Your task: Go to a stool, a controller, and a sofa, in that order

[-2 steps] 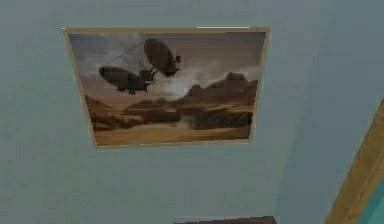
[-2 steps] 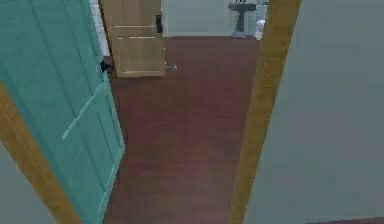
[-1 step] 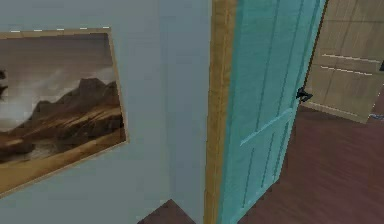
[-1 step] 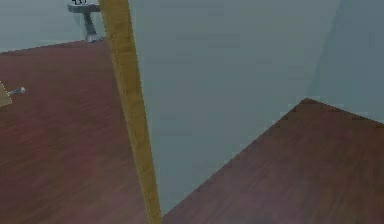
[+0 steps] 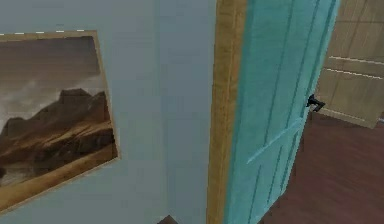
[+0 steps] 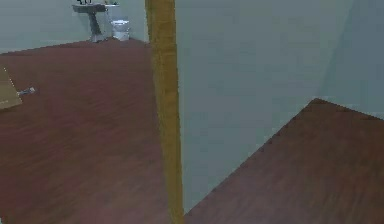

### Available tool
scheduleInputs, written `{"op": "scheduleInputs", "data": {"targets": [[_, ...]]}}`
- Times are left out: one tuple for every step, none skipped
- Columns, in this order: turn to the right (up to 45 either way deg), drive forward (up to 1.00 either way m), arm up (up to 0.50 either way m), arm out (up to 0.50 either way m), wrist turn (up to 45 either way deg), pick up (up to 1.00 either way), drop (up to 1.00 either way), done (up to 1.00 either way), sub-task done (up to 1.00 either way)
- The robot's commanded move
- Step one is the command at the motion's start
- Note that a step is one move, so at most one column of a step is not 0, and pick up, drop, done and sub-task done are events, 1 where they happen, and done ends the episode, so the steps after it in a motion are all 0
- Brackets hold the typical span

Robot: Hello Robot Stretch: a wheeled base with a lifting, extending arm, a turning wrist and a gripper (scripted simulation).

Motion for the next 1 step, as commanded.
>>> {"op": "scheduleInputs", "data": {"targets": [[-45.0, 0.0, 0.0, 0.0, 0.0, 0.0, 0.0, 0.0, 0.0]]}}
